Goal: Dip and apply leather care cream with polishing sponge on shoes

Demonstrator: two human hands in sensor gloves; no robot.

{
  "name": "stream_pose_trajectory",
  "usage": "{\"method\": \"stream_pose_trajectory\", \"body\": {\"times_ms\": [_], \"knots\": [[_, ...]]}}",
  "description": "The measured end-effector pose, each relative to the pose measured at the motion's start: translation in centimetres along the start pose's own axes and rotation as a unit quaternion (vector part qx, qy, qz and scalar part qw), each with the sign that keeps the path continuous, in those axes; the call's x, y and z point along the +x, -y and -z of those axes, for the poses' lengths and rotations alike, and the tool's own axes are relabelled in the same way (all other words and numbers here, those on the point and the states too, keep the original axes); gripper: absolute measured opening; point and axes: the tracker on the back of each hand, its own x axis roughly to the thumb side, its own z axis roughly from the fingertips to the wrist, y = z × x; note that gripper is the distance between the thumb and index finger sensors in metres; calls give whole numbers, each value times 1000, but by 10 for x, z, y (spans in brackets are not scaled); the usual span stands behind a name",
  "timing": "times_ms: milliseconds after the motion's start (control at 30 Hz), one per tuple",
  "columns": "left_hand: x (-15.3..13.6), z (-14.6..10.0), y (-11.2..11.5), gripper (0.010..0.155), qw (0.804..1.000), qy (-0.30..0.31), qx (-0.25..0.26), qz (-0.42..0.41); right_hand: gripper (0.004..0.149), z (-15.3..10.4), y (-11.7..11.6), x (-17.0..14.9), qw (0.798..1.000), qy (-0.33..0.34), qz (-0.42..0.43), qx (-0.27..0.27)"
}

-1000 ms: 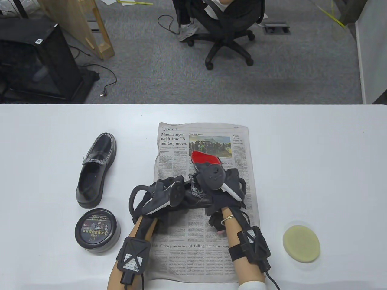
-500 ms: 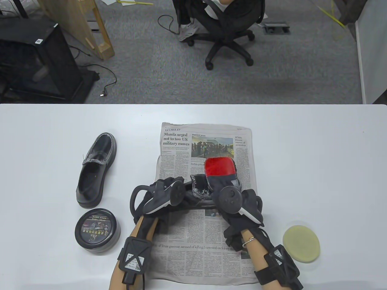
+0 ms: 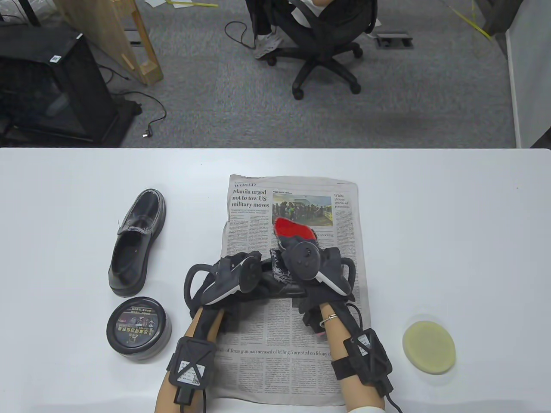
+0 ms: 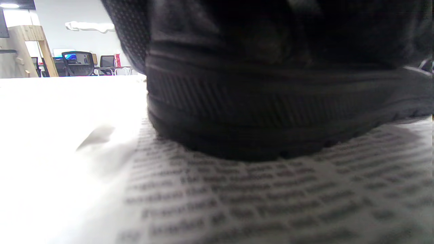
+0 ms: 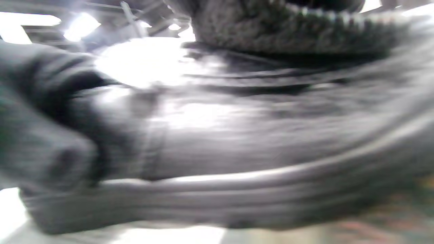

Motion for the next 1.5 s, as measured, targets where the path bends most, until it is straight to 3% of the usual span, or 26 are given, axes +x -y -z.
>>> {"method": "stream_pose_trajectory", "body": {"times_ms": [267, 467, 600, 800, 933, 1033, 1233, 1333, 1500], "knots": [[1, -1, 0, 96, 1000, -7, 3, 5, 48, -34, 5, -31, 992, -3, -121, -37], [1, 0, 1, 95, 1000, 3, 3, 4, 43, -62, 1, -25, 997, 49, 5, -60], [1, -1, 1, 95, 1000, 7, 3, 4, 41, -56, 4, -1, 993, 76, 53, -79], [1, -1, 1, 95, 1000, 11, 2, 4, 41, -32, 7, 24, 990, 82, 43, -105], [1, -2, 2, 95, 1000, 10, 6, 0, 45, -6, 1, 15, 997, 40, 50, -41], [1, -2, 2, 96, 1000, 8, 3, 3, 59, 0, -4, -3, 1000, 18, 22, 13], [1, -3, 2, 96, 1000, 2, 5, 2, 57, -14, 0, -30, 995, -13, -96, 9], [1, -3, 2, 96, 1000, 1, 6, 2, 53, -25, 3, -43, 993, -20, -113, -5], [2, -2, 2, 95, 1000, 7, 8, 0, 49, -44, -1, -35, 986, 21, -164, -36]]}}
